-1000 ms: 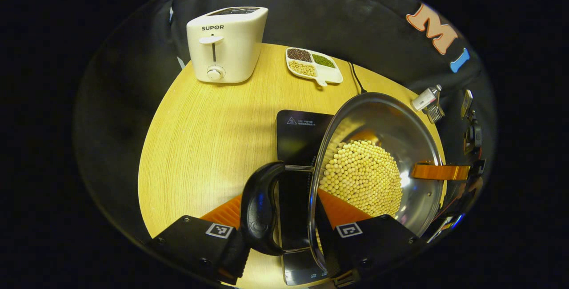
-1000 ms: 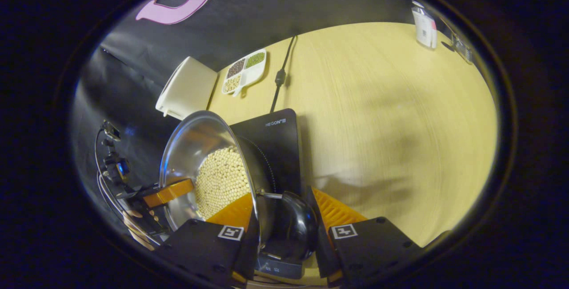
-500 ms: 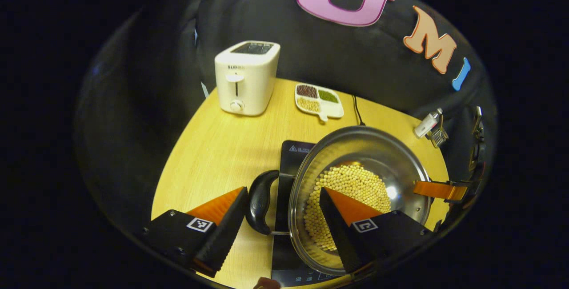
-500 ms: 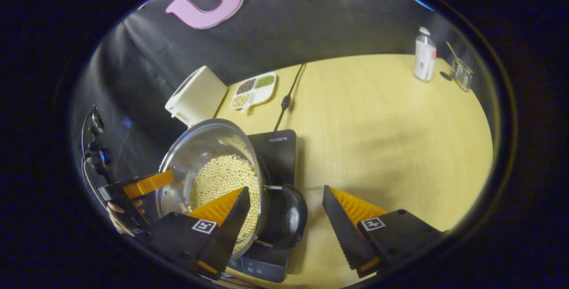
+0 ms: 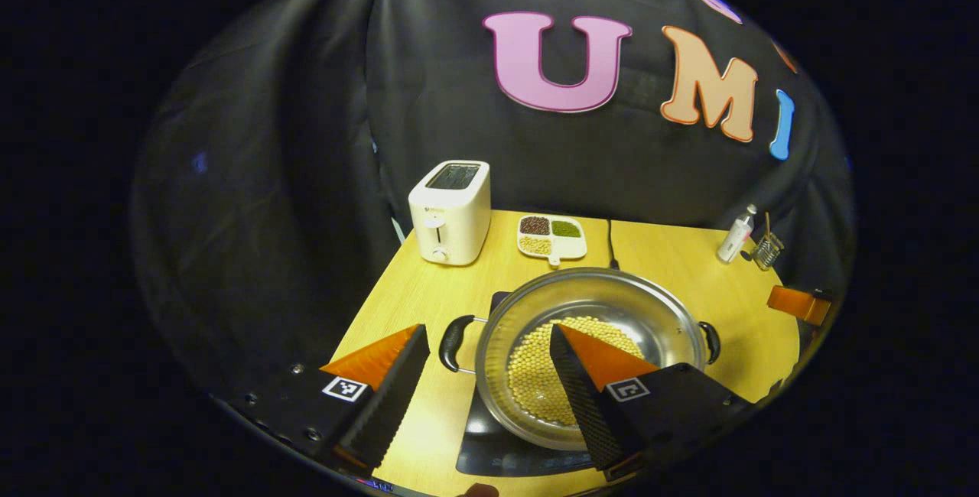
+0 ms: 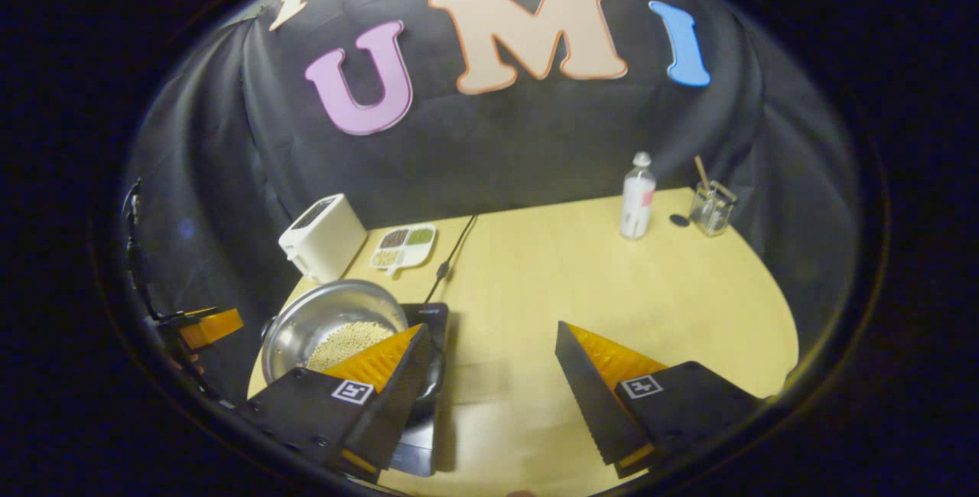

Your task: First push the handle of the pot to place it horizontally, then grasp the pot with both hands and set it on the induction cooktop.

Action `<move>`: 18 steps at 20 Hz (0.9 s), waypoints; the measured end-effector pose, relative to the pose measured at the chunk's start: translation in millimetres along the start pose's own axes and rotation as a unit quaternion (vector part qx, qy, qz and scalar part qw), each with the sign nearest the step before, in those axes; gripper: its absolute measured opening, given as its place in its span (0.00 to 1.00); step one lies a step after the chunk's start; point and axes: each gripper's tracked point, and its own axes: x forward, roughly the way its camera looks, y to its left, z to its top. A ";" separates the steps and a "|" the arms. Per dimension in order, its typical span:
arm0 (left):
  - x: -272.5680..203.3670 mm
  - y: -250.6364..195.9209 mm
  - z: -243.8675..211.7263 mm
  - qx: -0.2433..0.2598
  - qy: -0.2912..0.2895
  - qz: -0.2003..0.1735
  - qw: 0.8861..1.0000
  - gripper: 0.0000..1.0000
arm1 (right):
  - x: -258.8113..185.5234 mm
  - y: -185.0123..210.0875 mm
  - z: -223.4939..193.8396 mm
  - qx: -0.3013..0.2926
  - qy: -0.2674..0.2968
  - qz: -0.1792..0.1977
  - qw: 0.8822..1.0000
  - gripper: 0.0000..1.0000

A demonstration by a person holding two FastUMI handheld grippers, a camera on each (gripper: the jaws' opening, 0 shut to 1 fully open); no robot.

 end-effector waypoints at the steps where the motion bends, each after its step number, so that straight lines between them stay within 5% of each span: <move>1: -12.0 -11.3 5.3 0.007 -0.011 -0.001 1.000 0.97 | -12.1 -6.4 9.9 -0.005 -0.018 -0.001 1.000 0.94; 7: -84.9 -120.4 53.5 0.023 -0.101 -0.024 0.994 0.96 | -98.9 -53.2 88.3 -0.032 -0.123 0.019 0.992 0.94; 8: -98.3 -144.2 61.7 0.017 -0.118 -0.034 0.992 0.97 | -111.6 -59.7 100.1 -0.037 -0.138 0.027 0.989 1.00; 10: -116.9 -181.8 75.1 0.015 -0.150 -0.045 0.988 0.96 | -141.5 -76.8 121.0 -0.055 -0.163 0.043 0.984 0.94; 11: -128.4 -196.7 82.2 0.017 -0.168 -0.046 0.985 0.96 | -153.8 -83.9 128.4 -0.065 -0.172 0.053 0.981 1.00; 12: -141.1 -209.5 85.6 0.020 -0.181 -0.044 0.982 0.95 | -167.9 -91.5 135.4 -0.076 -0.183 0.059 0.978 0.94; 13: -151.9 -221.5 93.2 0.024 -0.194 -0.040 0.980 0.95 | -182.6 -99.3 146.1 -0.087 -0.199 0.063 0.974 1.00; 18: -208.5 -269.3 111.4 0.035 -0.248 -0.010 0.968 0.94 | -241.5 -128.8 162.4 -0.098 -0.232 0.093 0.963 0.94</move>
